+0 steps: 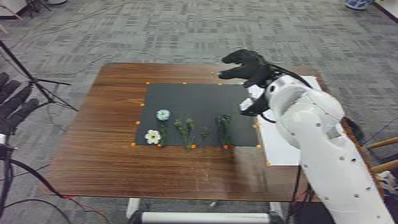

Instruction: Arrange flowers

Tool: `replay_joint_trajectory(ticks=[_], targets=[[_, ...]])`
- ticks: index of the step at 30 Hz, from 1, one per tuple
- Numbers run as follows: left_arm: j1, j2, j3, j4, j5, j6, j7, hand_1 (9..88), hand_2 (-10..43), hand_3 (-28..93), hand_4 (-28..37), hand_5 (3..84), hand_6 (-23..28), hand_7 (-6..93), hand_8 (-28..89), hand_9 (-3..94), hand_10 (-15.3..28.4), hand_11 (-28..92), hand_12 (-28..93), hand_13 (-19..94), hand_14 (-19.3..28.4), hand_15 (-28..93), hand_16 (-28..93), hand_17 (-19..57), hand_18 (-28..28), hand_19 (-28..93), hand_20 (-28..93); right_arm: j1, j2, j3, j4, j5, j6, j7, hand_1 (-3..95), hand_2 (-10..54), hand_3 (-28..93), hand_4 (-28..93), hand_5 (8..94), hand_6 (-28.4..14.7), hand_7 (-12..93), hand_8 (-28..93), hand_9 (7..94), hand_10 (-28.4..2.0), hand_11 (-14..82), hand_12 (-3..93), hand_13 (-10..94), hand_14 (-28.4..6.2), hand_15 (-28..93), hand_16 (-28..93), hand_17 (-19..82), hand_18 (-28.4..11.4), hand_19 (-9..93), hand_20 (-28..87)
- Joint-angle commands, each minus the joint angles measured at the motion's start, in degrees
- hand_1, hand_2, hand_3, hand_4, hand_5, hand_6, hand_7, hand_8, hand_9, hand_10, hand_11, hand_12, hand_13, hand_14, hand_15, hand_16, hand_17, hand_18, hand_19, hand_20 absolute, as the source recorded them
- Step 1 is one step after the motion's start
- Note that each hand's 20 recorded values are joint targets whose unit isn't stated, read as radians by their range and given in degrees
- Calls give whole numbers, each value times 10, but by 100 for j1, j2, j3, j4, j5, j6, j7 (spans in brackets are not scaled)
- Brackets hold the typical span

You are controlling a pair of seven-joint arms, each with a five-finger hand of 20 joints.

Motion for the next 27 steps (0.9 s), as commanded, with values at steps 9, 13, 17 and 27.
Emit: replay_joint_trajectory(ticks=[9, 13, 17, 27], targets=[[432, -230, -325, -145, -88, -31, 195, 222, 203, 615, -283, 380, 93, 66, -58, 329, 136, 113, 133, 245, 137, 230, -21, -44, 134, 243, 107, -1504, 1282, 911, 156, -1413, 352, 431, 270, -3, 736, -252, 417, -75, 98, -95, 349, -210, 75, 113, 194, -223, 378, 49, 78, -230, 575, 146], [513, -284, -338, -187, -116, -22, 255, 223, 203, 614, -283, 380, 92, 68, -58, 330, 136, 113, 134, 245, 137, 230, -20, -44, 134, 243, 107, -1712, 1542, 1035, 270, -1595, 530, 824, 286, -12, 754, -254, 417, -73, 101, -95, 349, -204, 77, 113, 197, -218, 376, 52, 81, -229, 574, 146], [581, -320, -378, -226, -118, -24, 269, 228, 205, 610, -283, 381, 93, 68, -58, 330, 135, 114, 133, 246, 137, 230, -21, -44, 134, 243, 108, -1983, 1705, 1232, 359, -1748, 521, 976, 376, -15, 792, -270, 444, -94, 98, -102, 370, -200, 95, 107, 224, -205, 390, 48, 98, -229, 590, 148], [659, -370, -390, -277, -250, 17, 393, 320, 234, 378, -283, 383, 94, 64, -58, 331, 138, 110, 133, 247, 139, 230, -19, -43, 134, 238, 107, -1962, 1823, 1158, 515, -2019, 22, 1381, 387, -95, 780, -283, 408, -128, 47, -89, 336, -201, 76, 99, 210, -209, 376, 47, 95, -234, 600, 140]])
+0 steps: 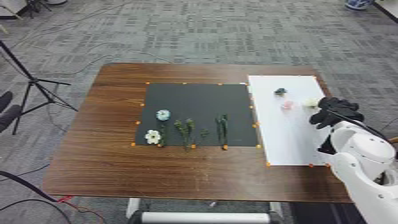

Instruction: Arrange flowers

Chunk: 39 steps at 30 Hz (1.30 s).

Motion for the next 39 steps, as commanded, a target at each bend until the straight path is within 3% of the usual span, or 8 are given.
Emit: replay_joint_trajectory(ticks=[1, 15, 24, 34, 39], targets=[[92, -87, -38, -59, -94, 4, 102, 318, 234, 382, -283, 383, 94, 64, -57, 331, 138, 110, 133, 247, 139, 229, -19, -43, 134, 238, 108, 123, 137, -194, 230, -336, -266, 366, 394, -95, 781, -283, 405, -130, 44, -89, 327, -202, 71, 98, 205, -210, 374, 47, 95, -234, 601, 141], [160, -138, -13, -133, -105, 143, 137, 307, 232, 406, -283, 385, 96, 66, -58, 334, 140, 116, 134, 248, 140, 235, -19, -43, 134, 239, 110, 940, 324, -921, 1250, -552, -2, 448, 478, -95, 794, -283, 382, -85, 89, -101, 305, -182, 88, 87, 222, -198, 405, 43, 117, -241, 640, 155], [188, -144, -54, -133, -70, 122, 119, 301, 231, 421, -283, 381, 96, 66, -58, 334, 140, 119, 133, 249, 141, 239, -21, -43, 134, 243, 110, 1292, 367, -1056, 1609, -74, -344, 708, 512, -94, 801, -283, 403, -77, 102, -112, 311, -181, 98, 80, 252, -196, 437, 39, 146, -247, 697, 169], [164, -120, -87, -119, 1, 90, 32, 252, 215, 545, -283, 384, 94, 71, -59, 335, 137, 122, 131, 250, 140, 240, -22, -43, 133, 244, 109, 1304, 389, -1132, 1749, 33, -27, 671, 539, -69, 756, -283, 552, -26, 144, -129, 532, -126, 129, 90, 425, -152, 451, 65, 195, -238, 729, 177], [169, -129, -101, -124, 21, 108, 28, 234, 208, 593, -283, 384, 95, 73, -60, 335, 138, 122, 131, 250, 138, 241, -24, -42, 133, 243, 108, 1235, 406, -1162, 1767, -27, 99, 596, 562, -83, 724, -283, 649, -6, 172, -66, 657, -105, 139, 122, 523, -121, 441, 163, 214, -234, 733, 194]])
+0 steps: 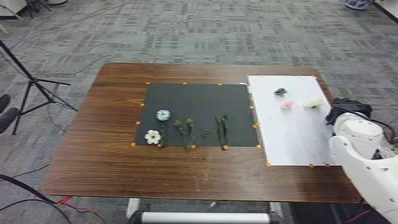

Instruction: Arrange flowers

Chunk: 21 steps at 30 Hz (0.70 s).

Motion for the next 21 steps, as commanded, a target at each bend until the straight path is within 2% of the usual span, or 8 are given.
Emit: replay_joint_trajectory(ticks=[1, 5, 9, 10, 11, 17, 19, 21], targets=[[62, -65, -65, -44, 61, 9, -18, 232, 206, 601, -283, 384, 95, 73, -60, 335, 138, 123, 131, 250, 138, 241, -23, -42, 133, 243, 108, -214, 56, -62, 72, -146, 250, -70, 573, -87, 704, -283, 666, -3, 182, -49, 673, -105, 143, 129, 536, -112, 426, 197, 217, -232, 731, 199], [71, -78, -64, -50, 52, 13, 1, 234, 204, 603, -283, 384, 94, 74, -60, 335, 138, 124, 131, 250, 139, 242, -23, -41, 133, 243, 108, -305, 91, -82, 23, -286, 617, -128, 602, -85, 651, -283, 731, 1, 196, -14, 751, -96, 88, 216, 570, -91, 403, 260, 227, -229, 731, 214], [55, -77, -49, -50, 26, 5, 15, 235, 204, 603, -283, 384, 95, 73, -61, 335, 138, 123, 130, 249, 140, 244, -23, -41, 133, 243, 108, -383, 135, -88, -120, -252, 893, -97, 607, -82, 641, -283, 771, 4, 219, 1, 785, -95, 72, 247, 594, -81, 393, 283, 237, -227, 735, 221], [71, -90, -48, -61, -10, -18, 57, 235, 203, 603, -283, 384, 94, 73, -61, 334, 138, 123, 130, 250, 140, 245, -23, -42, 133, 243, 108, -389, 169, -107, -202, -199, 889, -113, 608, -82, 640, -283, 776, 5, 225, 7, 801, -95, 62, 263, 598, -79, 388, 292, 239, -226, 735, 223], [74, -80, -33, -67, -51, -26, 97, 233, 203, 606, -283, 384, 94, 73, -61, 334, 138, 123, 131, 250, 140, 244, -23, -42, 133, 243, 108, -442, 204, -89, -311, -214, 868, -162, 607, -81, 640, -283, 775, 6, 234, 15, 806, -95, 61, 266, 600, -79, 388, 295, 240, -226, 735, 224], [29, -42, 4, -37, -95, -109, 138, 239, 203, 591, -283, 384, 94, 73, -61, 334, 138, 123, 131, 250, 139, 243, -24, -42, 133, 243, 108, -629, 281, 15, -1079, -78, 919, -231, 600, -83, 649, -283, 772, 2, 260, 33, 810, -96, 65, 266, 602, -81, 390, 295, 243, -227, 736, 226], [22, -45, -7, -21, -25, -165, 102, 241, 205, 579, -283, 384, 94, 73, -60, 334, 138, 122, 131, 250, 139, 242, -24, -41, 133, 243, 108, -661, 308, 23, -1344, -70, 990, -327, 598, -84, 654, -283, 773, 1, 263, 35, 809, -96, 66, 265, 614, -80, 398, 298, 247, -231, 744, 229], [18, -38, -7, -13, -48, -197, 101, 249, 210, 551, -283, 381, 91, 71, -60, 334, 138, 121, 131, 248, 139, 237, -25, -41, 132, 240, 107, -689, 345, -2, -1599, -138, 1123, -427, 597, -84, 658, -283, 774, -1, 266, 39, 809, -95, 67, 267, 622, -77, 403, 303, 251, -232, 749, 232]])
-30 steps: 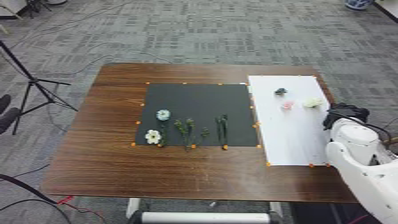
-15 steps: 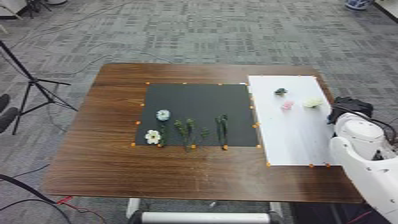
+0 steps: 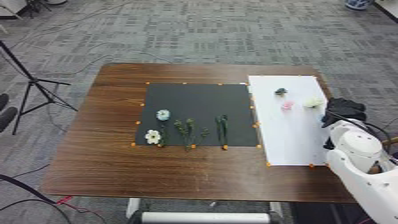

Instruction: Arrange flowers

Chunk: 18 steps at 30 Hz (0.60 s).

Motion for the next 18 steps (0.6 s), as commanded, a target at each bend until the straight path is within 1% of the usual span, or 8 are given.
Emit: replay_joint_trajectory(ticks=[1, 4, 5, 8, 10, 13, 16, 18], targets=[[15, -24, -3, -9, -26, -166, 52, 253, 213, 539, -283, 380, 91, 70, -60, 333, 138, 120, 131, 248, 139, 234, -24, -41, 132, 239, 107, -37, 81, 6, -988, -22, 285, -307, 598, -85, 659, -283, 775, -1, 266, 39, 810, -95, 67, 268, 623, -76, 403, 305, 251, -233, 750, 232], [22, -46, -9, -9, -9, -156, 22, 281, 219, 475, -283, 380, 91, 68, -60, 332, 138, 113, 130, 247, 139, 228, -21, -40, 132, 237, 108, 69, -139, -42, -1322, 177, 300, -332, 597, -87, 663, -283, 776, -2, 265, 40, 813, -95, 66, 271, 626, -74, 401, 310, 252, -234, 751, 233], [21, -59, 12, -7, -3, -155, 35, 290, 221, 454, -283, 378, 91, 66, -59, 331, 138, 112, 130, 247, 139, 227, -21, -40, 132, 236, 108, 133, -218, -88, -1398, 231, 311, -410, 596, -88, 667, -283, 776, -3, 266, 42, 814, -96, 65, 270, 626, -74, 400, 312, 253, -235, 752, 234], [-9, -49, 67, 7, -21, -136, 17, 294, 222, 444, -283, 377, 92, 62, -58, 330, 138, 110, 131, 247, 139, 225, -20, -40, 133, 235, 109, 455, -414, -465, -1482, 281, 402, -589, 594, -90, 672, -283, 779, -5, 263, 45, 813, -97, 65, 273, 630, -75, 398, 315, 255, -238, 754, 234], [-26, -20, 78, 25, -12, -130, 3, 297, 223, 436, -283, 377, 92, 61, -57, 330, 139, 109, 132, 247, 139, 224, -20, -40, 133, 235, 109, 652, -571, -718, -1495, 272, 472, -737, 594, -91, 673, -283, 780, -5, 263, 47, 813, -97, 64, 273, 632, -75, 399, 316, 255, -239, 756, 235], [-2, -35, 49, 14, -8, -114, 0, 306, 228, 410, -283, 378, 93, 61, -56, 329, 139, 107, 132, 246, 139, 222, -19, -40, 132, 234, 109, 1038, -906, -1157, -1336, 285, 546, -1037, 593, -91, 675, -283, 782, -6, 260, 47, 814, -99, 64, 271, 633, -75, 399, 318, 257, -239, 757, 235], [-53, 2, 88, 34, -13, -83, -18, 308, 228, 406, -283, 378, 93, 61, -56, 330, 139, 107, 133, 246, 139, 221, -18, -40, 132, 234, 110, 1409, -1283, -1593, -1090, 325, 531, -1314, 594, -91, 675, -283, 783, -6, 259, 46, 815, -100, 66, 272, 634, -76, 400, 320, 257, -238, 758, 235], [-84, 19, 120, 45, -15, -74, -28, 306, 228, 409, -283, 378, 93, 61, -56, 330, 139, 108, 133, 246, 139, 221, -17, -40, 132, 234, 110, 1686, -1554, -1941, -800, 320, 586, -1480, 593, -92, 676, -283, 783, -5, 259, 47, 815, -99, 66, 273, 634, -77, 400, 321, 256, -236, 758, 235]])
